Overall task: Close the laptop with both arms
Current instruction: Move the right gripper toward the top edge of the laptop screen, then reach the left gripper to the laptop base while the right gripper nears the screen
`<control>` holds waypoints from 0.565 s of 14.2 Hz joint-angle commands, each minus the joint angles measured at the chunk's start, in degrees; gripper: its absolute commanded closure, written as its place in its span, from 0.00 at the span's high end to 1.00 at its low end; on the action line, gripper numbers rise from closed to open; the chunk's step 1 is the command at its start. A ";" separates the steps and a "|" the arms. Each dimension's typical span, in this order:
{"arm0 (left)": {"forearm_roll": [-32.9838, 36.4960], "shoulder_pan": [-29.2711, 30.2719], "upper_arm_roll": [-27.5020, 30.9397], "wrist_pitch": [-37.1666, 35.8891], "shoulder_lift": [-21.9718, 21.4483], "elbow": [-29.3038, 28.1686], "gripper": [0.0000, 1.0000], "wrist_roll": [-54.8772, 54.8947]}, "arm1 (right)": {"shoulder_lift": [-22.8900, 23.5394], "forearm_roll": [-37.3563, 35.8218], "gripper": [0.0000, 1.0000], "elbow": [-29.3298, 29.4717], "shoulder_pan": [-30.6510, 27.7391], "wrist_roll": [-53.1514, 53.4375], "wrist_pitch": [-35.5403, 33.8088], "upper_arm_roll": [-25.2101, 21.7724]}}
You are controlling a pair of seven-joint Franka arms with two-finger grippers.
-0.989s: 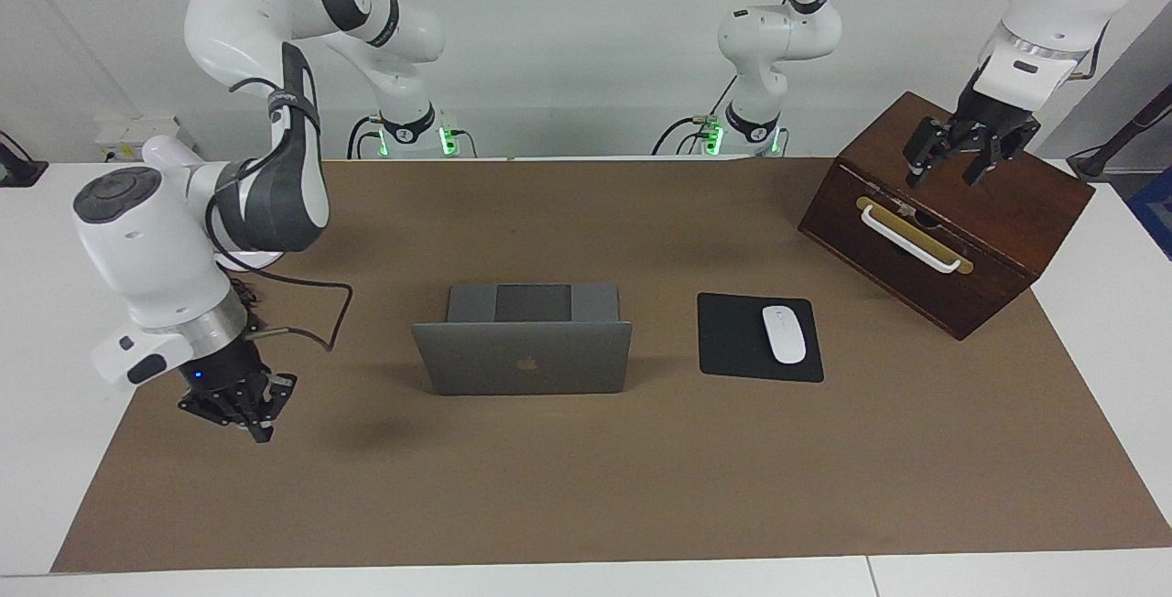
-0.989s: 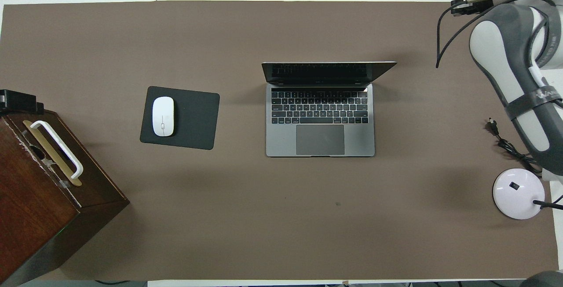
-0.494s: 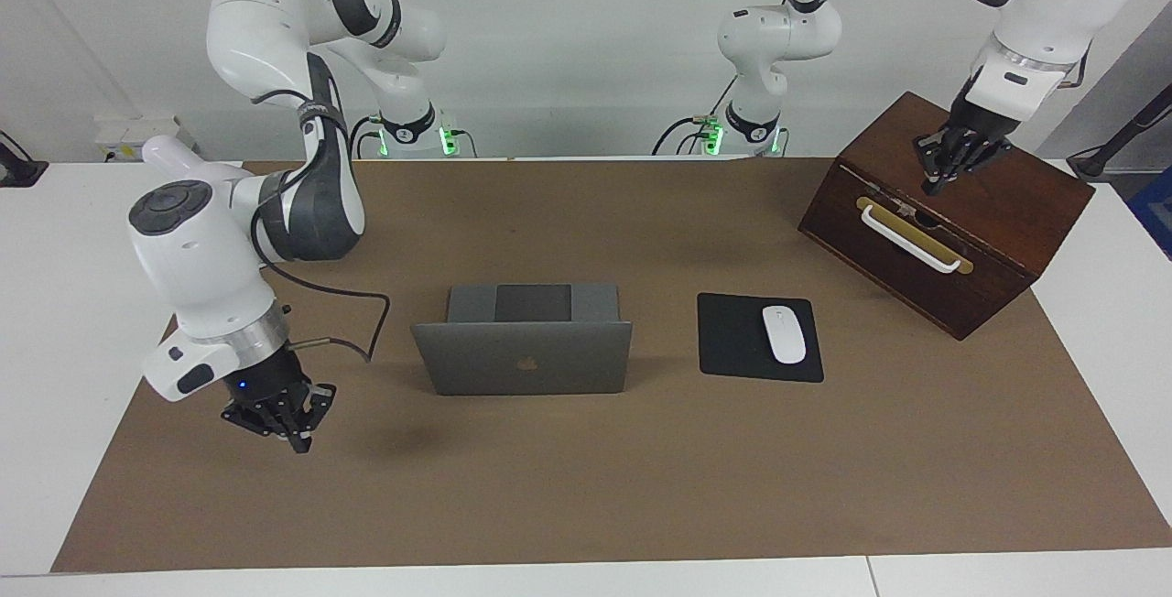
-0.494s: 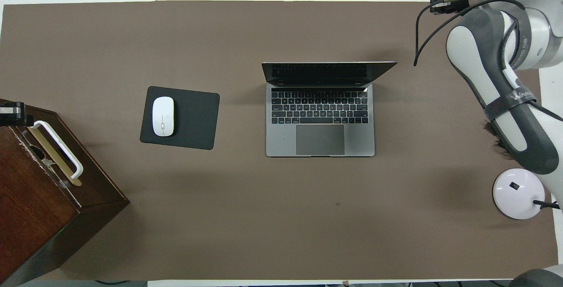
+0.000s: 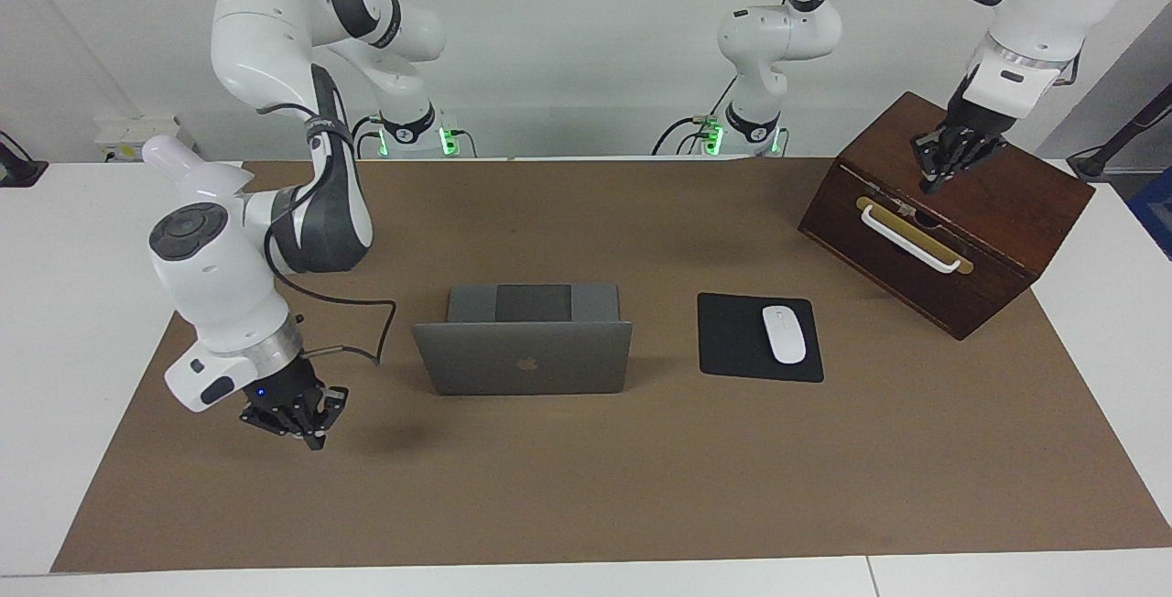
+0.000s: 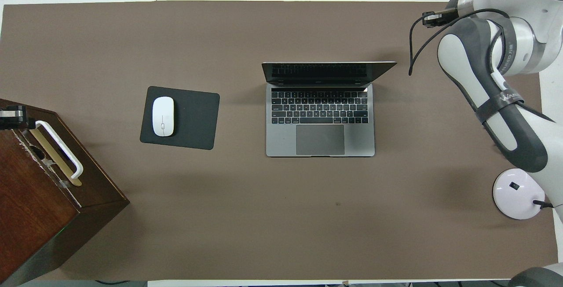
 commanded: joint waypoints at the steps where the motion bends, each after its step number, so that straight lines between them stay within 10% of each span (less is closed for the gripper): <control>1: 0.16 -2.30 -0.07 2.41 -1.79 -2.80 0.00 -1.22 | -0.89 -1.54 0.00 -1.73 -0.53 0.92 1.44 0.26; 8: -0.28 -12.24 -0.16 23.22 -8.56 -19.32 0.00 -10.00 | -0.89 -1.72 0.00 -1.64 -0.97 -1.80 1.44 0.26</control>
